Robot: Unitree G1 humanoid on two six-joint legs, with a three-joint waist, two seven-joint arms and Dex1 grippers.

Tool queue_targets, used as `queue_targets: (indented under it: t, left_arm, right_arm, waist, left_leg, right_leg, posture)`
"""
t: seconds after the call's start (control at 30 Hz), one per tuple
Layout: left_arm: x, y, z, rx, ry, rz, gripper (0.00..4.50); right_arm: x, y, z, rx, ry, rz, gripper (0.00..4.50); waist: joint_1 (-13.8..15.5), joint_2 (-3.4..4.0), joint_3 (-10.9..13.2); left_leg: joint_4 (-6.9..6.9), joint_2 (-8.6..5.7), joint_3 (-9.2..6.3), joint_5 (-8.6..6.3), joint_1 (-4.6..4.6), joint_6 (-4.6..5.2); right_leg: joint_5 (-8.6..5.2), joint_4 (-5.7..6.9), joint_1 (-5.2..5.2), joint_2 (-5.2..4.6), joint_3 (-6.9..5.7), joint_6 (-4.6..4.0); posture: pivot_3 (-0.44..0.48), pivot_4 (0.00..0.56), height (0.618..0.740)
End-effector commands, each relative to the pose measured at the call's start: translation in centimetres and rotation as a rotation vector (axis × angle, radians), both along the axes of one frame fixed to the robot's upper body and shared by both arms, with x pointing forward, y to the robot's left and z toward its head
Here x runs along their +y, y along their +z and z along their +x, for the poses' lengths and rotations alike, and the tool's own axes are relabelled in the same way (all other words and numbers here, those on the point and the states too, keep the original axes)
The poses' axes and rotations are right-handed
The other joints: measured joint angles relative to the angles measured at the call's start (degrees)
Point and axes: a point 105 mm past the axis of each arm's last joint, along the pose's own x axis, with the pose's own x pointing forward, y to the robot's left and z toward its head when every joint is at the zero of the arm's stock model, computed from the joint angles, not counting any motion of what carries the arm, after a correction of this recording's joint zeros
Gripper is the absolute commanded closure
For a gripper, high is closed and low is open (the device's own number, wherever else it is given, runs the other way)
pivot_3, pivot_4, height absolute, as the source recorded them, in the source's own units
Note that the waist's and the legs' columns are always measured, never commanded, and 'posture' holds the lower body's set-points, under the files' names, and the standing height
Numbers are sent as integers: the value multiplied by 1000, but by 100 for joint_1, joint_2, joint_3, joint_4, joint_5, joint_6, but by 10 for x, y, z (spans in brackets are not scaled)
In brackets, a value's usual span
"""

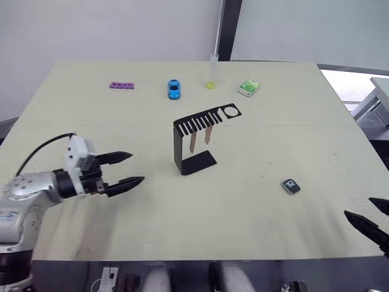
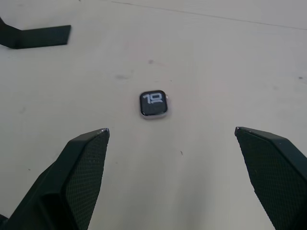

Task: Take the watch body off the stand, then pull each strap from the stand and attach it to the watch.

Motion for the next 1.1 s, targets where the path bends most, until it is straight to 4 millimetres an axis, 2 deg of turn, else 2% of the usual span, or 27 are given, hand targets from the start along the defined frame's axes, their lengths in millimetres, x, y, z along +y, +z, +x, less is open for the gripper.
queue_targets:
  t: [0.03,0.2,0.33,0.47,0.6,0.73,1.1]
  left_arm:
    - [-20,5,4,-85,77,-4,0]
    - [-52,1,5,-71,150,-105,0]
    - [-68,-7,12,-72,229,-109,0]
    - [-73,-10,34,-127,347,-57,0]
    - [-77,-12,48,-148,407,-35,0]
    - [-69,-16,58,-164,475,-18,0]
    - [-77,-12,71,-185,421,-41,0]
  right_arm:
    - [42,15,4,-33,173,8,52]
    - [102,34,10,-78,393,47,52]
    - [135,46,16,-113,517,78,52]
    - [157,53,22,-137,596,111,52]
    - [166,52,27,-150,617,95,52]
    - [168,52,33,-157,602,109,52]
    - [171,50,40,-166,591,113,52]
  waist:
    - [-3,-2,1]
    - [-15,-5,0]
    - [6,-9,-1]
    - [43,-18,1]
    - [92,-19,1]
    - [97,-20,1]
    - [144,-20,0]
  left_leg:
    - [2,1,0,2,-1,-3]
    - [21,3,2,4,3,-4]
    - [28,1,0,4,-1,-5]
    - [36,1,-2,5,-7,-3]
    - [40,0,0,6,-8,0]
    - [40,4,2,6,-8,-1]
    - [42,3,1,9,-9,0]
  right_leg:
    - [0,2,0,4,1,0]
    - [4,14,5,11,11,7]
    - [4,12,4,14,10,8]
    - [5,8,3,15,10,9]
    - [6,6,2,15,11,11]
    - [6,8,-1,15,11,11]
    - [6,11,-1,12,8,11]
  posture:
    - [0,150,740]
    - [0,150,740]
    - [0,150,740]
    - [0,150,740]
    - [0,150,740]
    - [0,150,740]
    - [0,150,740]
